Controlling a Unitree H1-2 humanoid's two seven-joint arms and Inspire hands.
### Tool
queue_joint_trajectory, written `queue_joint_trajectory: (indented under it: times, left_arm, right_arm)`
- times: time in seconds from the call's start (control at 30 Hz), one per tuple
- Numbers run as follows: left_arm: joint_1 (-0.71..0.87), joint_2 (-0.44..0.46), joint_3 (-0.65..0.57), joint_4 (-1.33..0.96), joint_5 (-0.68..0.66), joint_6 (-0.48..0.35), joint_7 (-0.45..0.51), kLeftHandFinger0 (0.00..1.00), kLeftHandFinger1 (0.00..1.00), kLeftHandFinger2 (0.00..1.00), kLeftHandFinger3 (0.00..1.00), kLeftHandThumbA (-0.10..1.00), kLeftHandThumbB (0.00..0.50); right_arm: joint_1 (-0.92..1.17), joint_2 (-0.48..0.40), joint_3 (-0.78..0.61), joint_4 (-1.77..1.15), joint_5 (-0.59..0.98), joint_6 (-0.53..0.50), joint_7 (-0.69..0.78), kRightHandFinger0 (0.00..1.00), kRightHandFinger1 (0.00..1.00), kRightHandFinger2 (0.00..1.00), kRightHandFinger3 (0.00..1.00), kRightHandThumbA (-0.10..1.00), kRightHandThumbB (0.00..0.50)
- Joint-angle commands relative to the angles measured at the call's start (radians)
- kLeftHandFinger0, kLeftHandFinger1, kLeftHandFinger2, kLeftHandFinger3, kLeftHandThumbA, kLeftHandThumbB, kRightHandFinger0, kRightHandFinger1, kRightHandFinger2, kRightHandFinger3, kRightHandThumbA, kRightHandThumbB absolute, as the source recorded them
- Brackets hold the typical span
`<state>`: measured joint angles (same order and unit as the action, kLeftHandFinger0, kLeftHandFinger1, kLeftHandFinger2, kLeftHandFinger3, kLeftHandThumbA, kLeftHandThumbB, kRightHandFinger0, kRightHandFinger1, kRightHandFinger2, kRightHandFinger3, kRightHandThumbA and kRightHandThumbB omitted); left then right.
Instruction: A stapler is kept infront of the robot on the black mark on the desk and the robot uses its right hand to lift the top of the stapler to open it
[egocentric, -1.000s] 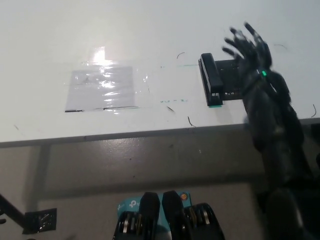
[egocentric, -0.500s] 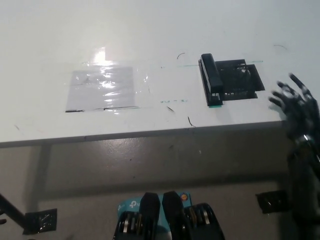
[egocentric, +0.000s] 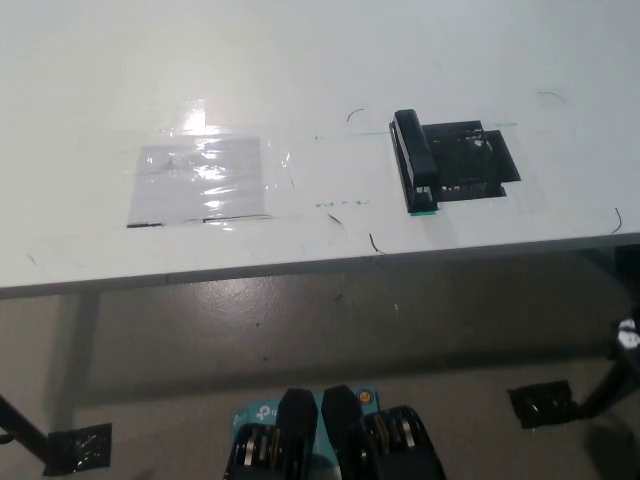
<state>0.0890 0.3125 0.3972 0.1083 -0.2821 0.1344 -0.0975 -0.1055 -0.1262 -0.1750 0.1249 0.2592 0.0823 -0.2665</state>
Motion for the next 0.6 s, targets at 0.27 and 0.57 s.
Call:
queue_joint_trajectory:
  times: [0.27, 0.57]
  left_arm:
    - [-0.02, 0.033, 0.02, -0.011, 0.003, -0.016, 0.015, 0.58, 0.6, 0.73, 0.89, 0.34, 0.125]
    - [-0.022, 0.036, 0.019, -0.011, 0.001, -0.018, 0.008, 0.59, 0.61, 0.75, 0.9, 0.34, 0.108]
  right_arm:
    - [-0.071, 0.0, -0.025, 0.091, -0.1, -0.108, 0.001, 0.16, 0.19, 0.28, 0.56, 0.48, 0.006]
    - [-0.073, 0.004, -0.038, 0.089, -0.083, -0.097, 0.014, 0.13, 0.19, 0.31, 0.57, 0.4, 0.009]
